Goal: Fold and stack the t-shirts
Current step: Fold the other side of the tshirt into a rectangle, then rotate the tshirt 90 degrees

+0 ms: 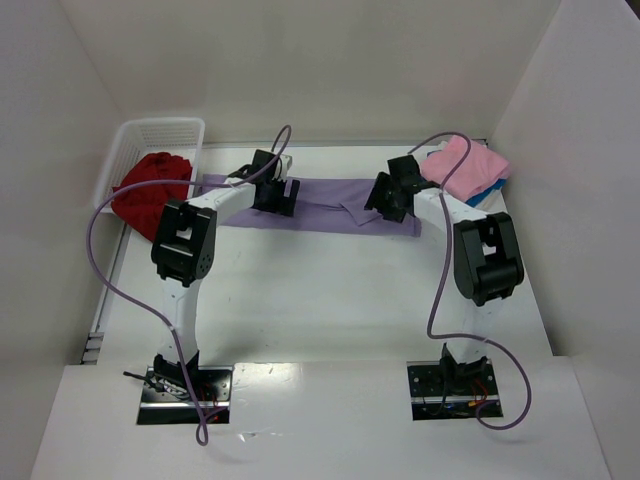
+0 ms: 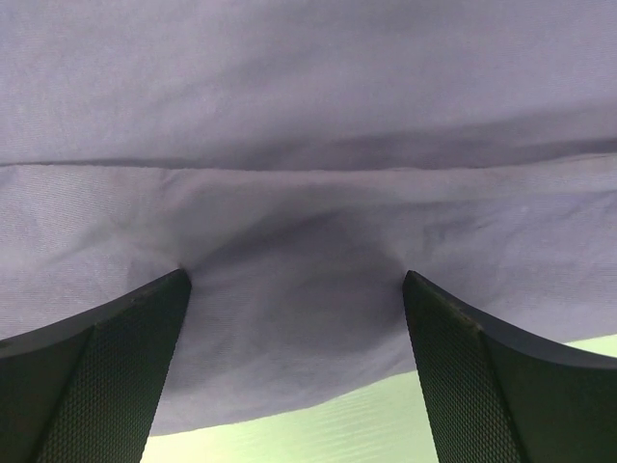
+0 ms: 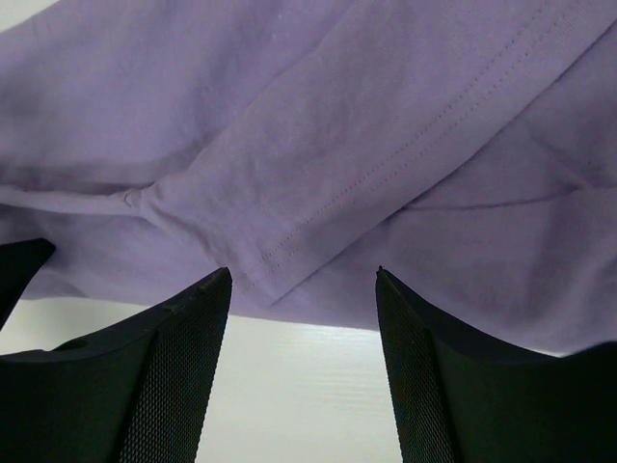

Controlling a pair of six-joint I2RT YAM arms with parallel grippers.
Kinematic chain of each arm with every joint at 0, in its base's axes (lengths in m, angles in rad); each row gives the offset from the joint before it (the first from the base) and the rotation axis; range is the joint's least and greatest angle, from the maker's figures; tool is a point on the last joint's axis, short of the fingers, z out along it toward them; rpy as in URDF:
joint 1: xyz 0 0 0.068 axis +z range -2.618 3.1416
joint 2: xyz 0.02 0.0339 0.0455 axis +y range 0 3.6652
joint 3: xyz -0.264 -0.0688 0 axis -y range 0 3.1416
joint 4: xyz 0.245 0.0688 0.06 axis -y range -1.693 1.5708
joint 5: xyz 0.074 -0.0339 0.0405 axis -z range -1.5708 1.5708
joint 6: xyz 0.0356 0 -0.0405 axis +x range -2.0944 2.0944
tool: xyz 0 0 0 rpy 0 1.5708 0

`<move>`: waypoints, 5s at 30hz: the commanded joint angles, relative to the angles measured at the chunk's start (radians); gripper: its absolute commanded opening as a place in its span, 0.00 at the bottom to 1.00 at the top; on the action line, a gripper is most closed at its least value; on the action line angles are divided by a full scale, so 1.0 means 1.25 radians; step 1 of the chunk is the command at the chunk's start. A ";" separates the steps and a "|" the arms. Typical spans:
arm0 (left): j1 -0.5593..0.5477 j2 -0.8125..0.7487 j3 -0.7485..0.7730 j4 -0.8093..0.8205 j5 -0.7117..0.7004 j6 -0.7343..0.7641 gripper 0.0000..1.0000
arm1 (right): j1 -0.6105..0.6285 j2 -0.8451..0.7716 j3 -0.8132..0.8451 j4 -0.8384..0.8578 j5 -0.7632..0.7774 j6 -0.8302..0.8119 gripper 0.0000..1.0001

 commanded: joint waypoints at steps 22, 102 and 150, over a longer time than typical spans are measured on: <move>0.001 0.041 0.032 -0.029 -0.033 -0.016 0.99 | 0.020 0.112 0.126 0.076 0.055 0.024 0.03; 0.047 0.051 0.018 -0.249 -0.196 0.451 0.99 | -0.007 -0.201 0.015 0.042 -0.003 -0.064 0.99; -0.290 -0.365 -0.412 -0.257 0.186 -0.074 0.99 | 0.061 0.178 0.169 -0.122 0.190 -0.035 0.99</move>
